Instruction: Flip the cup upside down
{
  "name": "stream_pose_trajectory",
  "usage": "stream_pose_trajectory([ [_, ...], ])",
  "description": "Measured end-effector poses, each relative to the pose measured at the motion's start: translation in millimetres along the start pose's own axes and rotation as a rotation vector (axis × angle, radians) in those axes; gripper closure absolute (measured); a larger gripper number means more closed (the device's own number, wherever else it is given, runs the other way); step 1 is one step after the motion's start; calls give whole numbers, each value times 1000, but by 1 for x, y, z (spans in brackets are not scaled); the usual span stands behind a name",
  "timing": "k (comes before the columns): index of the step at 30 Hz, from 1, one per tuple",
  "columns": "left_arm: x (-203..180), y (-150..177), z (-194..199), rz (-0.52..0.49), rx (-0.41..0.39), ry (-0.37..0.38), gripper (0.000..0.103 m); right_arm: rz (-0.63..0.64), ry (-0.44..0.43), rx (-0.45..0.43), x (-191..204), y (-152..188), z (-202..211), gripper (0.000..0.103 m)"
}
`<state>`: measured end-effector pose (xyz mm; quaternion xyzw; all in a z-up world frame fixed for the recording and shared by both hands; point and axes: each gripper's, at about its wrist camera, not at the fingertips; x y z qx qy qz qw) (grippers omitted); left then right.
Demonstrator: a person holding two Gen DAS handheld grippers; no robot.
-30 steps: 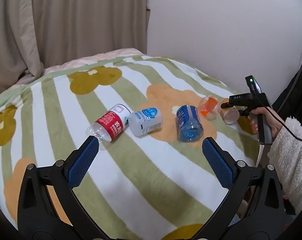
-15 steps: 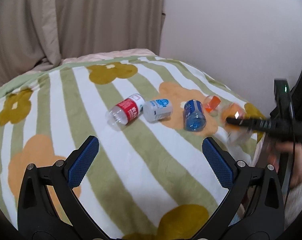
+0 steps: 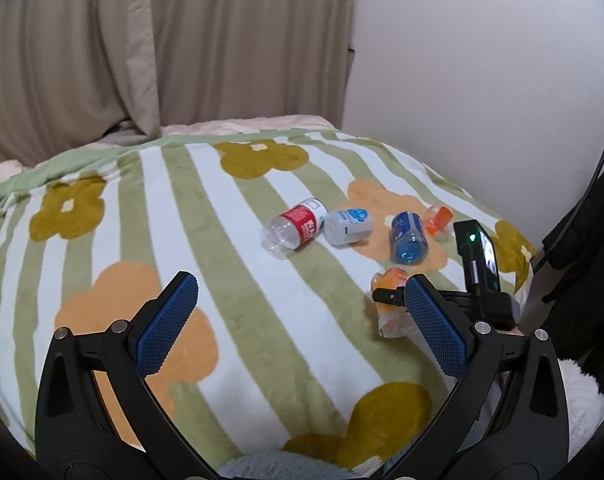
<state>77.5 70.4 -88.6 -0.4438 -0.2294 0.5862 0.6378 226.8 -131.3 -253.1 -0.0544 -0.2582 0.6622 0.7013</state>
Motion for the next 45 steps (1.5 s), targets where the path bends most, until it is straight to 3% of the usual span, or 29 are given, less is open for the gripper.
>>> stream_pose_trajectory([
  [9,11,3,13,25,-28,18,0,-8,62,60,6,2,-17,45],
  [13,11,4,17,28,-36,18,0,-51,61,72,1,1,-19,20],
  [18,11,3,17,33,-26,11,0,-79,50,49,-5,2,-12,17],
  [20,9,1,17,41,-21,10,0,-83,31,45,-8,2,-4,5],
  [27,-11,-22,1,35,23,66,0,-49,-4,-17,-25,5,44,5],
  [32,-41,-48,-47,-5,150,131,0,29,28,-90,-38,16,82,5],
  [36,-65,-60,-116,6,355,190,0,209,189,-166,-37,32,106,5],
  [40,-79,-49,-198,-3,579,135,0,282,246,-335,-44,54,125,5],
  [43,-82,-25,-251,0,735,103,1,286,213,-365,-54,60,128,5],
  [45,-76,-8,-275,28,809,89,6,276,189,-378,-65,63,128,5],
])
Point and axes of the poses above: each gripper's, at about its wrist camera, not at the fingertips, and z roughly against the way its jaws point, x to its left, y to its underside, and after that the axes turned 13 degrees about y, right-handed
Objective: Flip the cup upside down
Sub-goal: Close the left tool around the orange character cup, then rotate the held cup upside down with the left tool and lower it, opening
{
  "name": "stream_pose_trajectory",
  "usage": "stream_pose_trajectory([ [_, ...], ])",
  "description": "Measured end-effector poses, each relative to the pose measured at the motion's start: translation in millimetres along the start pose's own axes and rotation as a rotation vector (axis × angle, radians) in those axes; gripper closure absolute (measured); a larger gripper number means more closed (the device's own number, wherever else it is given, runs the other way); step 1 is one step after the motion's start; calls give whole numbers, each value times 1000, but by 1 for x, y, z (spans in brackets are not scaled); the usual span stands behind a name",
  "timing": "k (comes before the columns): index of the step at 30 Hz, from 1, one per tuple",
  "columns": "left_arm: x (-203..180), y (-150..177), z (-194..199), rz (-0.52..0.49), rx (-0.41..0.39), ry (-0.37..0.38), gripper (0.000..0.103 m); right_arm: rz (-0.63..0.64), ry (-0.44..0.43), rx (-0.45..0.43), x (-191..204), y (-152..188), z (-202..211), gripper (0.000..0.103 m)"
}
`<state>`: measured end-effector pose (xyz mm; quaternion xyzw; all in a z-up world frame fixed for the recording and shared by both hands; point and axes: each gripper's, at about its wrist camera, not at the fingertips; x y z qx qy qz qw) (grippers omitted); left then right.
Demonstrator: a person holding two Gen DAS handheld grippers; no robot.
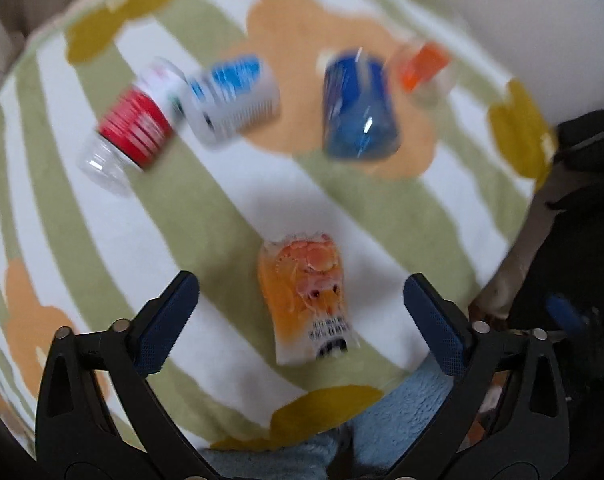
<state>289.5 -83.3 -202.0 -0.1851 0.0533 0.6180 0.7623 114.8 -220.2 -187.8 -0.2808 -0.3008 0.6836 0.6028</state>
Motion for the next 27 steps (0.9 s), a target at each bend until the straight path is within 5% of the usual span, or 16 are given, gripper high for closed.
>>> stream_pose_trajectory([
  [9,35,-3,-50,144,109,65,16,-86,-19,-11,-31,15,-9,4],
  [14,41,5,-64,171,137,110,42,-93,-11,9,-36,15,-15,4],
  [17,42,12,-59,175,110,129,45,-113,-23,7,-40,15,-14,4],
  [21,28,24,-24,84,-41,144,45,-117,-27,-14,-41,13,-9,4],
  [27,16,62,20,-105,-449,123,45,-110,-36,-53,-36,15,-5,4],
])
Point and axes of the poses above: each gripper's, at about its wrist camera, not at the fingertips, and z roughly against the way its jaws point, x to its left, y to its underside, and after that the axes turned 13 degrees about y, right-handed
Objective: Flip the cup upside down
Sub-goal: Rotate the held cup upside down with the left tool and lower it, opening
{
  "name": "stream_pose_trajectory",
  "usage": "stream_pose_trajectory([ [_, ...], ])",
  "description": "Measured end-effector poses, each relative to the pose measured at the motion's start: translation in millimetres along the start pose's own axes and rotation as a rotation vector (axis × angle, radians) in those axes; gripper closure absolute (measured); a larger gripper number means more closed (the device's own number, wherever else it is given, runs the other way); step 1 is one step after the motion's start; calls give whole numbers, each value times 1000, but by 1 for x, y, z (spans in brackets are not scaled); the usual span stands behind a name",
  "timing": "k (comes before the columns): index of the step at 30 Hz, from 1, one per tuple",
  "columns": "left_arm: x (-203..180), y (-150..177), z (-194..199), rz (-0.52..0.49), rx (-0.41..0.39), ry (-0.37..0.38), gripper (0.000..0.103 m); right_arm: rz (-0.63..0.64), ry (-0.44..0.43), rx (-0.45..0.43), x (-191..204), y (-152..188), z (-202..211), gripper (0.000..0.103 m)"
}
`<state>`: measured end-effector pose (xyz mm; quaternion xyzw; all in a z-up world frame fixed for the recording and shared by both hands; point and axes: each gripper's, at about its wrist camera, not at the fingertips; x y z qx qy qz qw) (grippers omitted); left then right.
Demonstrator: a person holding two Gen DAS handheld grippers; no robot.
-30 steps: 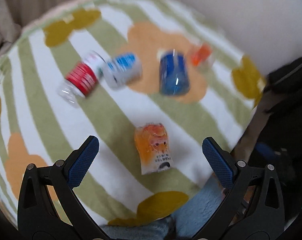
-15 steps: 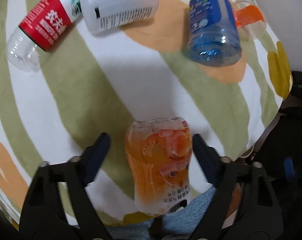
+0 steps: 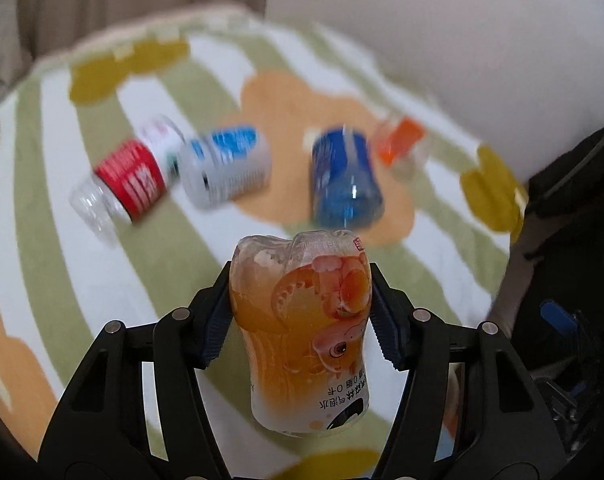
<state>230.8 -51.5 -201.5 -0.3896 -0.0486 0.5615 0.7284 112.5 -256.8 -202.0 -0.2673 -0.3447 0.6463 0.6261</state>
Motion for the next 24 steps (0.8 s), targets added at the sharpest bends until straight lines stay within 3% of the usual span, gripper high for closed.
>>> stream_pose_trajectory([
  [3,7,13,-7,-25,-115,14,45,20,0,-2,8,10,-5,4],
  [7,5,23,-30,-92,-182,-11,45,20,-11,-11,16,24,-5,4],
  [14,15,35,-37,-48,-178,-7,45,47,-20,-2,25,37,-4,4],
  [24,-5,59,-15,-116,-145,-51,45,47,-67,5,35,51,6,4],
])
Point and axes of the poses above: each gripper's, at about its wrist camera, not at the fingertips, and z roughly against the way its jaws point, x to its left, y to its underside, and after that the axes turned 13 degrees about y, right-handed
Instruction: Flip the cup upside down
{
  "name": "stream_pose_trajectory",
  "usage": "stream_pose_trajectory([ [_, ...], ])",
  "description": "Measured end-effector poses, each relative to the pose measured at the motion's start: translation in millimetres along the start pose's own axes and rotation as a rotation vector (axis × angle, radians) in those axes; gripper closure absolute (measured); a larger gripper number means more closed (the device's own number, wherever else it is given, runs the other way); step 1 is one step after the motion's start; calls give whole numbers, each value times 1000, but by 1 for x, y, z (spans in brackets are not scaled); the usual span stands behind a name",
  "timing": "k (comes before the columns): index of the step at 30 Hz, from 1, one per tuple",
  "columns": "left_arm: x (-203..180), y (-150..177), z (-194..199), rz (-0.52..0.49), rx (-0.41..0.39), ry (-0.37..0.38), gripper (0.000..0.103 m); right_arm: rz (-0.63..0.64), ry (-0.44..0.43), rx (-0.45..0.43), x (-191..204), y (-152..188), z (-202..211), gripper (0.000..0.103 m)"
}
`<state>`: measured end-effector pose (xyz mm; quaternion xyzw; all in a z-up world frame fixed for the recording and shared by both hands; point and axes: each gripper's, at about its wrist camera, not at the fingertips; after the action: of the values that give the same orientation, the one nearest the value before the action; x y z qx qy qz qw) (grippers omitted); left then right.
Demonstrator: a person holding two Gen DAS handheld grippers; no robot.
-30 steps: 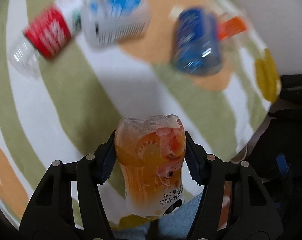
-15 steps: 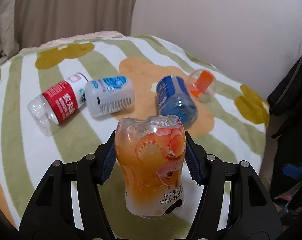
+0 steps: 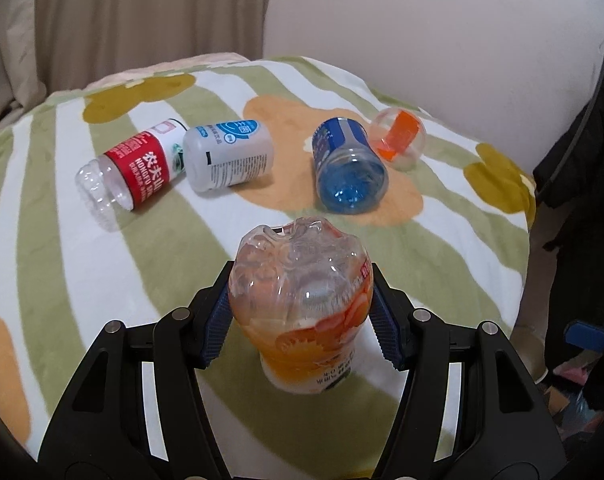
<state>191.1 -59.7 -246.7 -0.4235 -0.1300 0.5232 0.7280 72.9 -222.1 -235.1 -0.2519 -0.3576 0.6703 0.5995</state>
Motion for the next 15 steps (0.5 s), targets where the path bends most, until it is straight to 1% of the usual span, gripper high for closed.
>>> stream_pose_trajectory([
  [3,-1,1,0,-5,6,-11,45,-3,-5,4,2,3,2,4],
  [7,1,0,-1,13,6,-9,44,-2,-6,3,4,4,5,4],
  [9,2,0,-3,25,8,-15,34,-2,-4,0,4,4,7,4],
  [10,3,1,-3,27,10,-26,14,-2,-3,-2,4,4,8,4],
  [11,3,1,-3,30,9,-25,0,-3,-2,-3,4,3,8,4],
  [13,2,2,0,36,-2,-11,0,-2,1,-6,5,4,9,4],
  [15,1,2,0,28,2,-16,0,-4,-1,-5,5,4,9,4],
])
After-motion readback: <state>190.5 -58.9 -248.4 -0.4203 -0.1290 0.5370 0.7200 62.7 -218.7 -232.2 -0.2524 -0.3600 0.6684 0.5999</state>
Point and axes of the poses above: each gripper's, at about its wrist camera, not at the fingertips, and z roughly against the way its jaws point, x to its left, y to its underside, and after that the axes turned 13 degrees about y, right-handed
